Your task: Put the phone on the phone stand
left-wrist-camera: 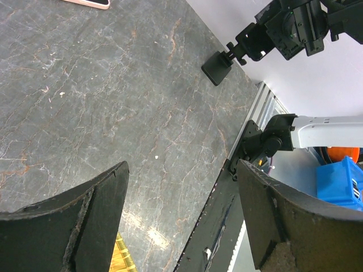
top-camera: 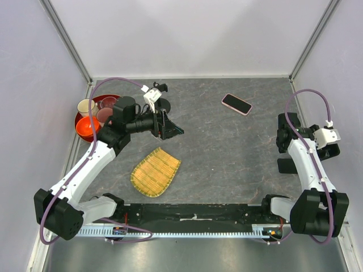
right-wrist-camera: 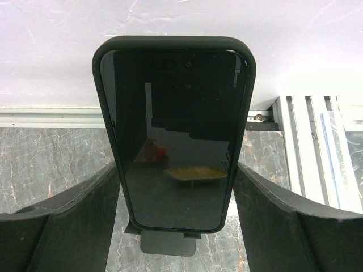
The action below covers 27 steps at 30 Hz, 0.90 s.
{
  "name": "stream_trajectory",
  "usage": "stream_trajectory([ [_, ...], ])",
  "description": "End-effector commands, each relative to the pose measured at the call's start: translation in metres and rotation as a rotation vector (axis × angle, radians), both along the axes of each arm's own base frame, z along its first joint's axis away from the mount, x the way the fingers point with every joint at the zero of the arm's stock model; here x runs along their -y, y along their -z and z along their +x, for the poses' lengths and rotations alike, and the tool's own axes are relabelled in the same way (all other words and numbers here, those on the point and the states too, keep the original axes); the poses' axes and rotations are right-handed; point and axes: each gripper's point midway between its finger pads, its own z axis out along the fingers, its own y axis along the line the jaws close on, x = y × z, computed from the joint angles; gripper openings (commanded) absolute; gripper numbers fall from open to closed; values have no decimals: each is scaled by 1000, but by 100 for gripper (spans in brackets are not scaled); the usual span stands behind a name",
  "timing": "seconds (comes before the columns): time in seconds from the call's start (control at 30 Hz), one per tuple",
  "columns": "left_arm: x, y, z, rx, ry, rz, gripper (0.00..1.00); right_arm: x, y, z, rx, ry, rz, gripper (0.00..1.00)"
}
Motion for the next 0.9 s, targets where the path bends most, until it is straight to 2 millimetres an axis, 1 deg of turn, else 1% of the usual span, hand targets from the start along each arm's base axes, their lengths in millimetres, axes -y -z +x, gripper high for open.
stream_trajectory([
  [0.0, 3, -10, 0, 49, 16, -19, 83, 6, -7, 6, 48, 23, -47, 0],
  [0.53, 3, -10, -1, 45, 24, -20, 83, 3, 6, 7, 26, 1, -7, 0],
  [0.87, 4, -11, -2, 41, 34, -26, 83, 2, 7, 4, 27, -1, -7, 0],
])
